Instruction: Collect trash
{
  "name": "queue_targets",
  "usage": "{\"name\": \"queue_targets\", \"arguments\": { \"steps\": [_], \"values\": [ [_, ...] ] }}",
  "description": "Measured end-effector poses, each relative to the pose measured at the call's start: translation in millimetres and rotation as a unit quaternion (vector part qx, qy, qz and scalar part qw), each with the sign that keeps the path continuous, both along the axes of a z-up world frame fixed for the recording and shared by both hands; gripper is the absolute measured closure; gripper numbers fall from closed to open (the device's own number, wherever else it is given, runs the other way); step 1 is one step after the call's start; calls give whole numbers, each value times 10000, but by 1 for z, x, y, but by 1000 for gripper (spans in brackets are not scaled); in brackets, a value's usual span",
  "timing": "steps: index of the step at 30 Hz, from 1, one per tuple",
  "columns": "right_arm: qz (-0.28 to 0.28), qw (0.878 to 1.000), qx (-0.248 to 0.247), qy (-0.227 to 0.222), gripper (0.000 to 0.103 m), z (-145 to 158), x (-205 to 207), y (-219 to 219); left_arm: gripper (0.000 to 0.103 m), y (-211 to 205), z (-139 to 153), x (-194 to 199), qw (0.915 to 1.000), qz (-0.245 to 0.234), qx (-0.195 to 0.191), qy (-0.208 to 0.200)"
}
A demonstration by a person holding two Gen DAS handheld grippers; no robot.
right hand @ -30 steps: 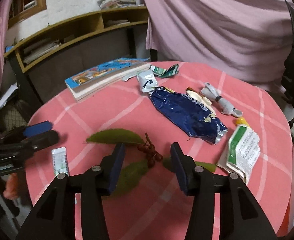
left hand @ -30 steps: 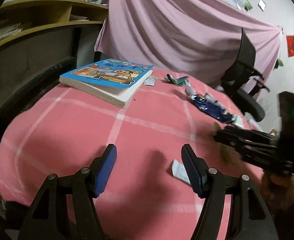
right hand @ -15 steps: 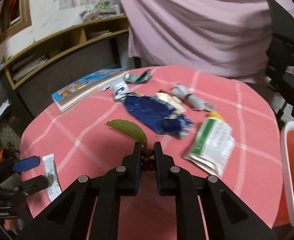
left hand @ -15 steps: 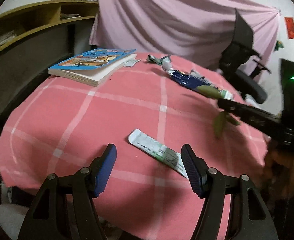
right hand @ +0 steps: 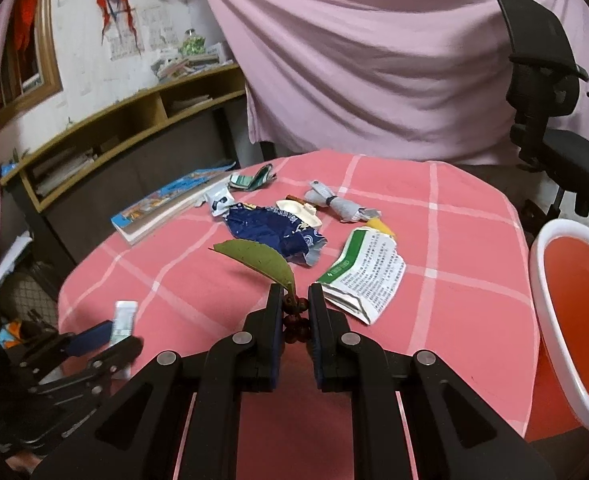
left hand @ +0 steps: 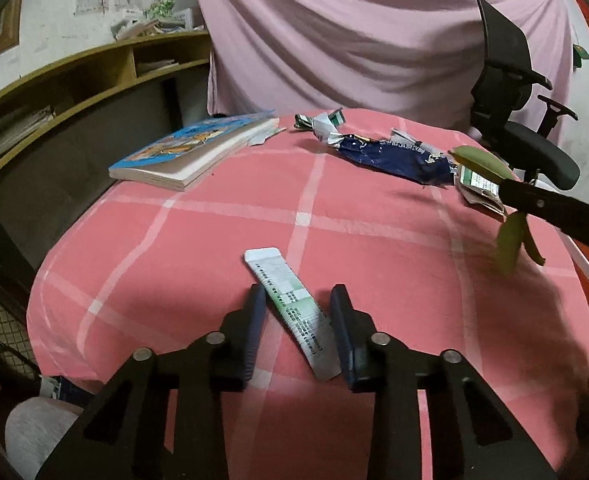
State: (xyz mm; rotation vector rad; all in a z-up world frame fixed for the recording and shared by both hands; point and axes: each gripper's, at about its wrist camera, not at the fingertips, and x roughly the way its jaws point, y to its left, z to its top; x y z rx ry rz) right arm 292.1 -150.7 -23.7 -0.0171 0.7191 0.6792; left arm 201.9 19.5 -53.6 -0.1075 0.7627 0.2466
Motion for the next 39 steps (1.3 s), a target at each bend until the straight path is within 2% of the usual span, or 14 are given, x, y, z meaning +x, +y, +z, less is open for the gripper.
{"name": "queue_targets", "arguments": {
  "steps": [6, 10, 13, 19, 23, 26, 32, 36, 39],
  "values": [
    [79, 9992, 216, -339, 93, 9, -18, -10, 90, -1, 2, -4, 9988, -234, -232, -372],
    [63, 9963, 573, -642, 93, 16, -29, -25, 100, -5, 10, -5, 9964, -337, -359, -687],
    [-35, 9934, 825, -796, 93, 20, -34, -39, 100, -18, 21, -1, 9948, -462, -220, -879],
    [-255, 9915, 880, -920, 93, 22, -33, -57, 101, -33, 23, 13, 9952, -567, -272, -746],
    [-555, 9855, 664, -1461, 93, 29, -40, -68, 101, -45, 36, 17, 9918, -710, -379, -993],
    [-854, 9774, 656, -1820, 93, 36, -44, -83, 101, -62, 60, 22, 9846, -936, -514, -1382],
    [-1561, 9585, 907, -2206, 93, 46, -42, -125, 101, -111, 115, 39, 9606, -1714, -555, -2116],
    [-2091, 9466, 1174, -2157, 93, 49, -34, -162, 101, -152, 134, 52, 9452, -2274, -496, -2290],
    [-2476, 9380, 1375, -1998, 93, 45, -24, -191, 101, -176, 136, 64, 9387, -2565, -536, -2241]
  ]
}}
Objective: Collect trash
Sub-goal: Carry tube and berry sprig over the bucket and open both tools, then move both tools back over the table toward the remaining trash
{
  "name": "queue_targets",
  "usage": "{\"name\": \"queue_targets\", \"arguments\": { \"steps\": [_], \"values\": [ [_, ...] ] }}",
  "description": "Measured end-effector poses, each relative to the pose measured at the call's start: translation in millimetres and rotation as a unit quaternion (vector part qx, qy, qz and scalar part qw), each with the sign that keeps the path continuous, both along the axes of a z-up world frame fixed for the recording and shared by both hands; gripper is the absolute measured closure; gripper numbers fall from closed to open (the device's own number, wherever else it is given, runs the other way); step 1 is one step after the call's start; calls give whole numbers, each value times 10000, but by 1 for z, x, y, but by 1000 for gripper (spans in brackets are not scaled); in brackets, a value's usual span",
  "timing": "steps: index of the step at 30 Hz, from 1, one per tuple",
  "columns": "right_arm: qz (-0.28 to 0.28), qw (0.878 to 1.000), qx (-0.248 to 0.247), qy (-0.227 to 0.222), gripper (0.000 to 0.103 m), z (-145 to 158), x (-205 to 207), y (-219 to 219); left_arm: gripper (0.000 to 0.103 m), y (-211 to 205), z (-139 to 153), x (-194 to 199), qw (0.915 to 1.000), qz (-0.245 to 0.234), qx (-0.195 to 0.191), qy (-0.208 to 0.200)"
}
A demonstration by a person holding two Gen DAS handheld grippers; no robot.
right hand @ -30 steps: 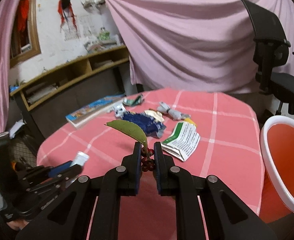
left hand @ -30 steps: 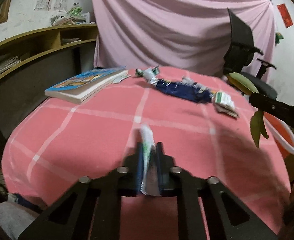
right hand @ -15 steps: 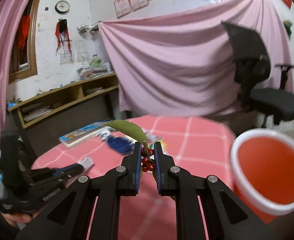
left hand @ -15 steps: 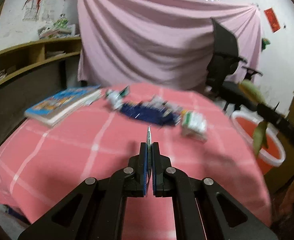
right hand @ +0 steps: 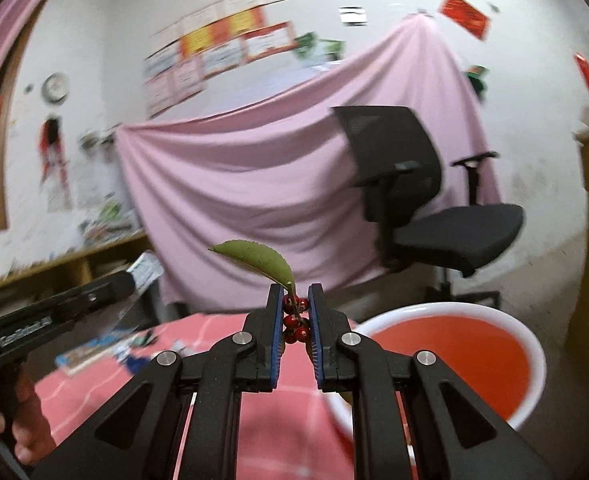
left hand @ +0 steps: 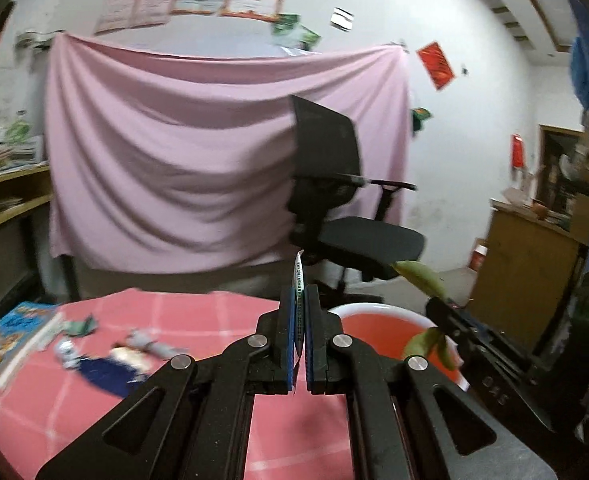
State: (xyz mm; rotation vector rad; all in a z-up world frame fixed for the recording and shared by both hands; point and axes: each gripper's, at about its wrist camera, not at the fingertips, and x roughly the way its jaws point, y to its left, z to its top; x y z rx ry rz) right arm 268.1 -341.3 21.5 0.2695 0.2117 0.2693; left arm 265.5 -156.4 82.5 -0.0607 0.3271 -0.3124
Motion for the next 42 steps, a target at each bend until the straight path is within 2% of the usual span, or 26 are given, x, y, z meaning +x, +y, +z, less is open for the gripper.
{"name": "queue_targets", "arguments": {
  "steps": [3, 8, 12, 14, 15, 17, 18, 23, 27, 32, 34, 35, 37, 41, 42],
  "values": [
    [-239, 9983, 432, 296, 92, -9, 16, -29, 101, -23, -5, 16, 9996, -236, 35, 152],
    [-515, 9932, 735, 739, 92, -24, 37, -60, 101, -59, -20, 45, 9975, -453, 74, 535],
    [-637, 9891, 853, 1019, 92, -33, 45, -73, 101, -85, -35, 69, 9933, -605, 67, 980],
    [-584, 9865, 881, 1247, 91, -39, 52, -78, 101, -95, -45, 84, 9880, -760, 31, 1346],
    [-539, 9853, 900, 1350, 90, -43, 55, -79, 101, -98, -48, 89, 9859, -798, -9, 1470],
    [-584, 9823, 957, 1503, 80, -50, 56, -87, 100, -96, -57, 97, 9809, -842, -197, 1744],
    [-597, 9812, 1005, 1534, 71, -53, 56, -90, 100, -97, -60, 100, 9788, -845, -229, 1851],
    [-686, 9772, 1090, 1688, 69, -59, 49, -104, 96, -97, -69, 113, 9706, -855, -297, 2230],
    [-755, 9780, 1029, 1653, 63, -57, 46, -106, 71, -88, -67, 110, 9709, -819, -389, 2218],
    [-761, 9813, 969, 1478, 53, -49, 43, -101, 70, -73, -52, 97, 9784, -657, -378, 1923],
    [-756, 9845, 919, 1285, 51, -41, 38, -97, 62, -66, -42, 88, 9836, -570, -282, 1687],
    [-765, 9859, 898, 1186, 46, -37, 36, -94, 59, -61, -37, 83, 9865, -507, -230, 1542],
    [-771, 9895, 867, 858, 24, -27, 27, -89, 51, -51, -29, 71, 9912, -395, -182, 1253],
    [-749, 9935, 777, 361, 16, -10, 16, -77, 48, -24, -12, 49, 9972, -96, -52, 739],
    [-763, 9938, 753, 280, 9, -7, 14, -74, 48, -18, -11, 46, 9977, -45, -42, 671]
  ]
}}
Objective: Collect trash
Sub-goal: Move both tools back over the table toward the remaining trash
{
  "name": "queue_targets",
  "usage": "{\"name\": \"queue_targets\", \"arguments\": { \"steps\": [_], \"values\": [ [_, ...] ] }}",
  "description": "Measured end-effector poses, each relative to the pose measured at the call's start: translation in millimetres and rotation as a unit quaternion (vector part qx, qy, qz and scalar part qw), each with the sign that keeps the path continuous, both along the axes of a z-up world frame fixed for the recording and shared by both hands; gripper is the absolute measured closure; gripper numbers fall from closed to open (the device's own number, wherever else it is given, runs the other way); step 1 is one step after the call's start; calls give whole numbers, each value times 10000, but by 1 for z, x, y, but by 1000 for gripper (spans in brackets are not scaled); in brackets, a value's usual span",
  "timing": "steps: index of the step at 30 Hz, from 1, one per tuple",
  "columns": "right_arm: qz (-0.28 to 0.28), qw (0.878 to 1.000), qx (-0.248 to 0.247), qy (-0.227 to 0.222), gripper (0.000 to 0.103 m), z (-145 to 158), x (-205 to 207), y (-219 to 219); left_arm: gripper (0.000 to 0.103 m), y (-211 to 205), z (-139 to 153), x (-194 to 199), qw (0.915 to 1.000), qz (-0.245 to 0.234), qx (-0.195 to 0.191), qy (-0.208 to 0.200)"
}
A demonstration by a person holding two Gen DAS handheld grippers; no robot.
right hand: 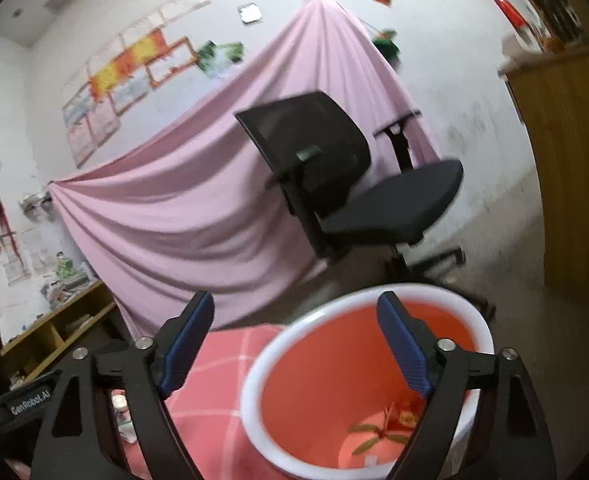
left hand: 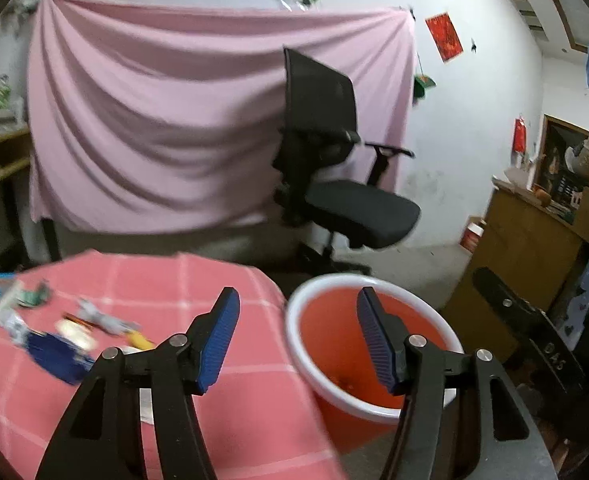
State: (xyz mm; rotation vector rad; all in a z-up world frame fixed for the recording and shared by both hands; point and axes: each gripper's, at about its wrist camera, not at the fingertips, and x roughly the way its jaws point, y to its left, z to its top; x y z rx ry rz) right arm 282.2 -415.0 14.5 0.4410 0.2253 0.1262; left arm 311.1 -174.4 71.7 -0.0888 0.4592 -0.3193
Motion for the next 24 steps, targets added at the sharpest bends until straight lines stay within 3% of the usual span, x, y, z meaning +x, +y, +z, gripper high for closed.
{"name": "queue_targets", "arguments": {
  "steps": [1, 2, 4, 6, 18, 24],
  "values": [
    [-28, 10000, -20, -64, 0, 2, -2, 4, 45, 8, 3, -4, 9999, 67, 6, -79],
    [-23, 9999, -27, -113, 0, 4, -3, 6, 41, 14, 3, -8, 9998, 113, 12, -136],
    [88, 9997, -81, -189, 0, 7, -3, 14, 16, 29, 5, -18, 9991, 287, 39, -304],
    [176, 9993, -243, -217, 0, 10, -3, 24, 2, 46, 6, -30, 9974, 477, 26, -541],
    [739, 9892, -1036, -729, 0, 27, -24, 100, 2, 136, -12, -82, 9839, 1349, 164, -1159],
    [853, 9844, -1282, -849, 0, 27, -25, 133, 2, 173, -27, -92, 9776, 1740, 141, -1180]
  ]
}}
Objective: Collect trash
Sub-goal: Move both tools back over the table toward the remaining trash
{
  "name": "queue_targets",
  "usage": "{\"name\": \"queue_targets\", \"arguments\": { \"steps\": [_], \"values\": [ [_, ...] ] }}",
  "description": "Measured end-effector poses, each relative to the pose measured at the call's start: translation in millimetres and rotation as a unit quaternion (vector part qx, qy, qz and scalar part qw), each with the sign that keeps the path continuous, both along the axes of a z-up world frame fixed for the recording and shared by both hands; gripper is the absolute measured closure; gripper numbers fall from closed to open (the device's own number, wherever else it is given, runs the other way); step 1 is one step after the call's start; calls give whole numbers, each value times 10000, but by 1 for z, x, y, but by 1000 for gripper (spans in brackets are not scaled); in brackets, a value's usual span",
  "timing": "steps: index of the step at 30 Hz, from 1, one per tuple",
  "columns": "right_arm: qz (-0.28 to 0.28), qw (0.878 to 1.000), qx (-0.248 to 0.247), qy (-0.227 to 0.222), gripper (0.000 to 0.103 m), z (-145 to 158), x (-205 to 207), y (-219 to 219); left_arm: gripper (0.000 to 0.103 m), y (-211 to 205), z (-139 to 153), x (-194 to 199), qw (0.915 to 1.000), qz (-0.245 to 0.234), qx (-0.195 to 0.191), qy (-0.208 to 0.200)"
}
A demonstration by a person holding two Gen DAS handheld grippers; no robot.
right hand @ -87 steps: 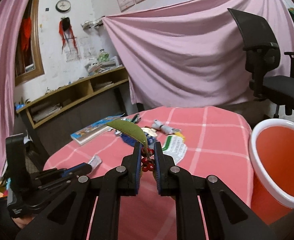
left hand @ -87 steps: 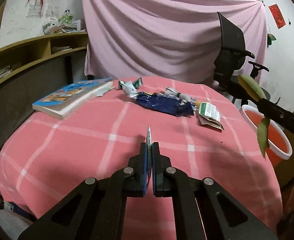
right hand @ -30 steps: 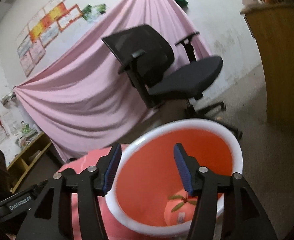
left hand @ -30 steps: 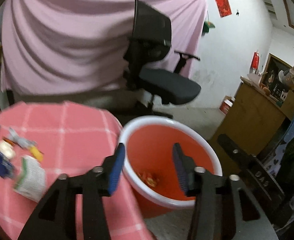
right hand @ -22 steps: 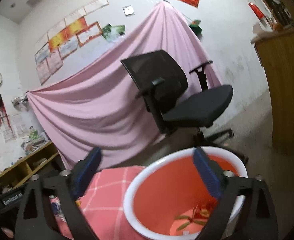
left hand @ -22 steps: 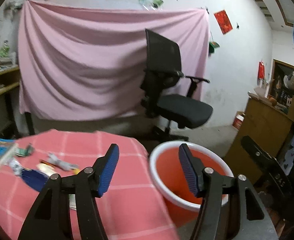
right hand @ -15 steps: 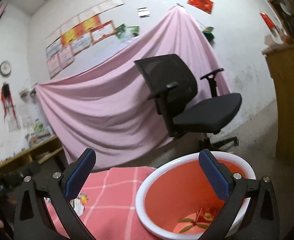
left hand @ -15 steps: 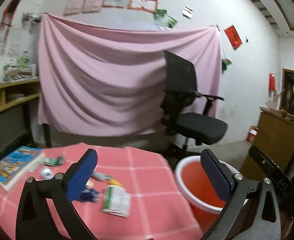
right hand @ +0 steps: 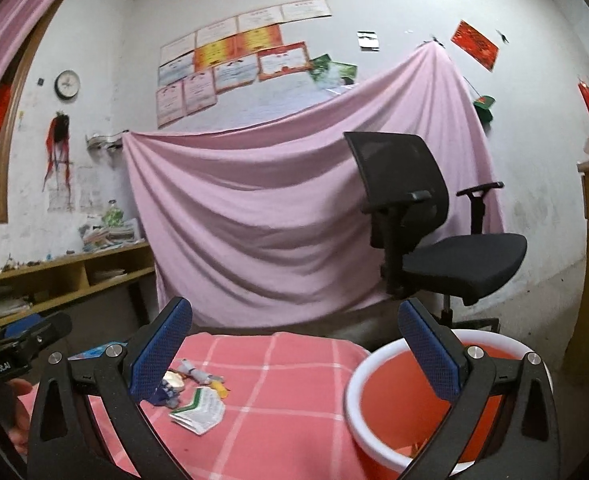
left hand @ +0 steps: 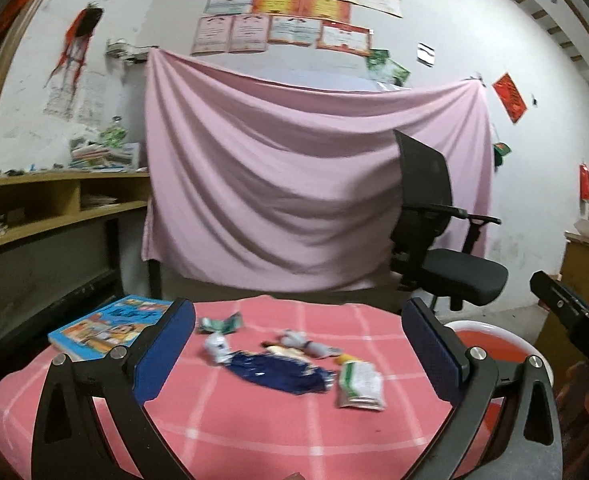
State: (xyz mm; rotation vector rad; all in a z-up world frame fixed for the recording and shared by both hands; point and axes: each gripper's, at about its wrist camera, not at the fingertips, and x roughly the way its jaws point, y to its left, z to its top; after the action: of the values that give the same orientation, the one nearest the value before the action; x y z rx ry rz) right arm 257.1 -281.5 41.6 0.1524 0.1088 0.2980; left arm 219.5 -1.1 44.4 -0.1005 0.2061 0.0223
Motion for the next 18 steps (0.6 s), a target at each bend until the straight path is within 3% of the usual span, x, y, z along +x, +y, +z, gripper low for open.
{"name": "queue_targets", "arguments": {
  "steps": [5, 12, 18],
  "values": [
    [89, 9997, -206, 76, 0, -4, 4, 25, 2, 28, -13, -4, 9995, 295, -51, -54],
    [191, 9976, -526, 411, 0, -13, 18, 64, 2, 66, -28, -1, 9973, 608, -313, 250],
    [249, 9859, -1044, 1281, 0, -32, 47, 101, 2, 83, -40, 17, 9921, 910, -272, 815]
  ]
}}
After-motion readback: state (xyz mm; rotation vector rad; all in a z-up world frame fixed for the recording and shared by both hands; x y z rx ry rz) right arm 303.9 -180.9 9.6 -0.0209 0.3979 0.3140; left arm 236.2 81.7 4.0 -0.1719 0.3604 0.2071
